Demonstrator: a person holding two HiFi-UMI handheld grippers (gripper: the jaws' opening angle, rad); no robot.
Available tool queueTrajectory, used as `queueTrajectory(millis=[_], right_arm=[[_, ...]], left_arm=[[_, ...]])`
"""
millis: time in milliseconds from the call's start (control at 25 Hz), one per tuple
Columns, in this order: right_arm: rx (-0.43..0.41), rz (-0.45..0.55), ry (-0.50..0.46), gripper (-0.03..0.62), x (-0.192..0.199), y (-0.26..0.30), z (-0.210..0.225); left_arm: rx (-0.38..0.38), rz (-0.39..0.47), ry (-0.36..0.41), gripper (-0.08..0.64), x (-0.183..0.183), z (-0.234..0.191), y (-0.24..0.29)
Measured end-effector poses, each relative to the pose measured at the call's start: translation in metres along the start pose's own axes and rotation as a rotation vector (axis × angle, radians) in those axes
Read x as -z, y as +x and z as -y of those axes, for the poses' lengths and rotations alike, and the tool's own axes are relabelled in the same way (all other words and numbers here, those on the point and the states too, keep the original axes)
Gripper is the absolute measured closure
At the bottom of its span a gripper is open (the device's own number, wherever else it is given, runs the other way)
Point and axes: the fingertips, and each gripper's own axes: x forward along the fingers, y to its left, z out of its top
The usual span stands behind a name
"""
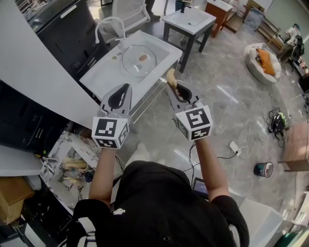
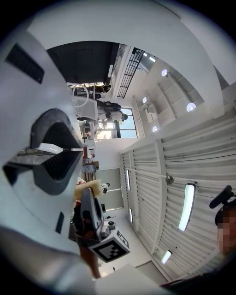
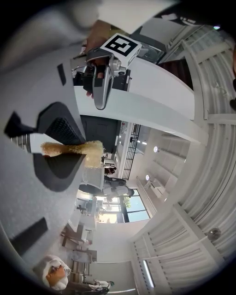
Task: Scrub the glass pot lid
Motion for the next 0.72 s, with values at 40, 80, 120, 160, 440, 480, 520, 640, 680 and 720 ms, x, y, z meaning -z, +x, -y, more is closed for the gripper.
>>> queueTrajectory(millis=[40, 80, 120, 160, 440, 480, 520, 640, 680, 720], right_arm=[[-0.004, -0.001, 0.002, 0.563, 0.001, 0.002, 0.0], [-0.007, -0.002, 0.004, 0.563, 0.001, 0.004, 0.0], [-0.009, -0.002, 0.007, 0.563, 0.002, 0.006, 0.001], [-0.011, -0.002, 0.01, 0.562, 0.003, 0.008, 0.001], [-0.022, -0.018, 0.01, 0.563, 0.01, 0.032, 0.008], [-0.023, -0.02, 0.01, 0.563, 0.011, 0.038, 0.01], [-0.025, -0.021, 0.008, 0.562, 0.011, 0.043, 0.012], [-0.029, -0.022, 0.005, 0.562, 0.011, 0.062, 0.018], [-0.031, -0.021, 0.005, 0.563, 0.011, 0.069, 0.019], [-0.033, -0.021, 0.003, 0.561, 0.01, 0.075, 0.022]], left_arm=[[-0.003, -0.002, 0.0, 0.545, 0.0, -0.001, 0.001], [-0.004, -0.004, -0.002, 0.545, 0.001, -0.002, 0.002], [-0.005, -0.006, -0.005, 0.545, 0.002, -0.004, 0.003], [-0.006, -0.008, -0.009, 0.545, 0.003, -0.005, 0.004], [-0.018, -0.019, -0.031, 0.545, 0.011, -0.024, 0.021], [-0.018, -0.018, -0.033, 0.545, 0.011, -0.027, 0.025], [-0.018, -0.017, -0.032, 0.545, 0.011, -0.031, 0.03], [-0.02, -0.014, -0.034, 0.545, 0.013, -0.044, 0.045], [-0.022, -0.013, -0.037, 0.545, 0.014, -0.049, 0.05], [-0.023, -0.012, -0.04, 0.545, 0.014, -0.053, 0.056]])
